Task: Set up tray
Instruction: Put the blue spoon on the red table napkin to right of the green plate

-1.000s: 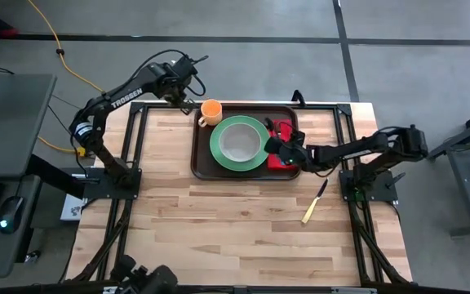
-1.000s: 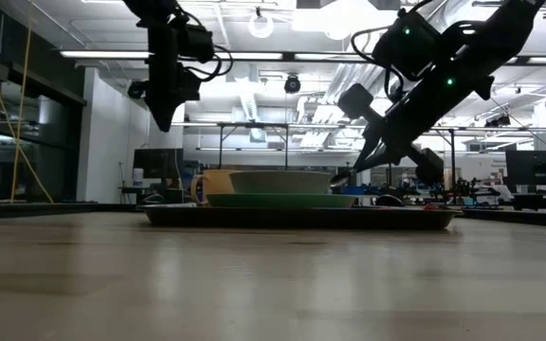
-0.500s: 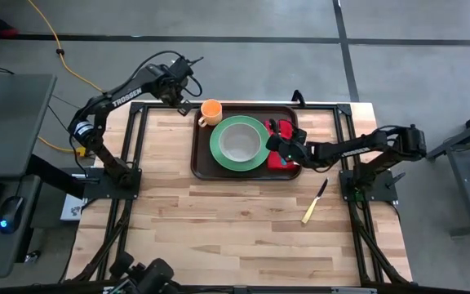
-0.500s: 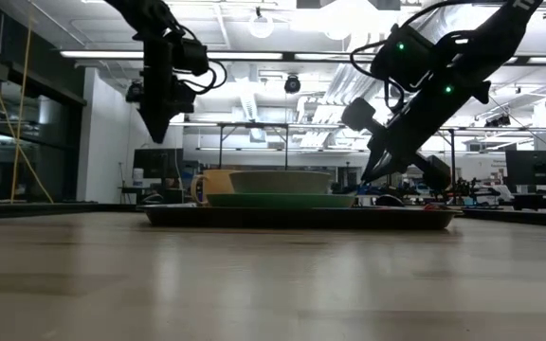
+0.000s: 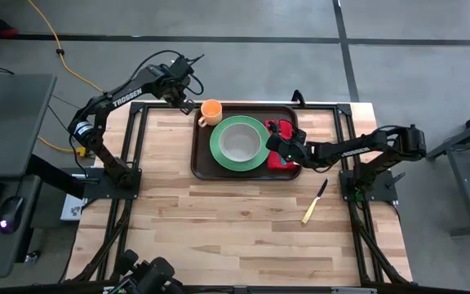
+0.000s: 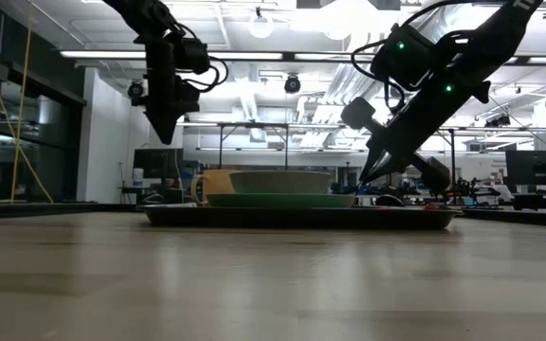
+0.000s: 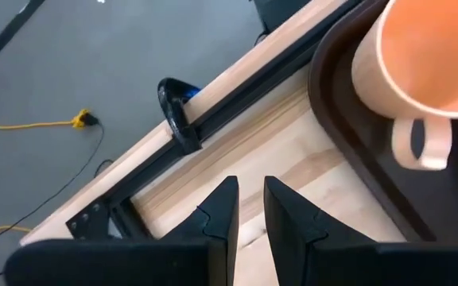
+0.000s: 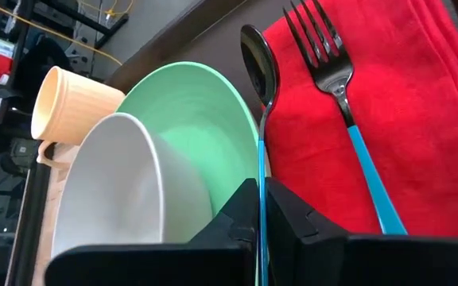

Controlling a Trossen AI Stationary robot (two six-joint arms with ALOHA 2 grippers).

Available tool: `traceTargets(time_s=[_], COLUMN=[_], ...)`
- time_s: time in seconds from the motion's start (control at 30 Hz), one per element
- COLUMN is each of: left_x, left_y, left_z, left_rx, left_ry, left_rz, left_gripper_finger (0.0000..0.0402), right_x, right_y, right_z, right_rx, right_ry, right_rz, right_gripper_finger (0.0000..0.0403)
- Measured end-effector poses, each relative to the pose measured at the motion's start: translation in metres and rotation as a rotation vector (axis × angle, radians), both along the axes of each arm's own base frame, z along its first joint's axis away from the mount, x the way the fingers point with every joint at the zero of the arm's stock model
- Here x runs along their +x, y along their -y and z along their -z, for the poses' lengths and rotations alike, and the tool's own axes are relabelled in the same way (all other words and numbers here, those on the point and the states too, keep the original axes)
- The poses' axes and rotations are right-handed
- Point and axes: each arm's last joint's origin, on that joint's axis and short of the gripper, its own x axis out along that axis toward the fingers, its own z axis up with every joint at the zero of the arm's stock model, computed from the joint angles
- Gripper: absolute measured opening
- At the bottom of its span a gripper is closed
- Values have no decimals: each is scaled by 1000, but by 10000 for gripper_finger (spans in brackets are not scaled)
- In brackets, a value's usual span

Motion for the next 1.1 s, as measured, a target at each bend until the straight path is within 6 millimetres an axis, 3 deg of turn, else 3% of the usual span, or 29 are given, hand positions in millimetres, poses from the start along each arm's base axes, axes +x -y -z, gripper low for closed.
traceTargets(time_s=[0.23, 0.53, 1.1], left_x=[2, 2, 3], left_y=[-2, -1, -2], left_z=[-1, -1, -1], left_rx=[9, 0, 7], left_ry=[34, 32, 18], left_rz=[8, 15, 57], left_gripper_finger=[92, 92, 92], right_x=[4, 27, 26], right_y=[0, 9, 9], right_z=[6, 7, 1], right_rx=[35, 92, 67], right_ry=[8, -146, -185], right_rz=[0, -10, 2], right_gripper_finger=[0, 0, 0])
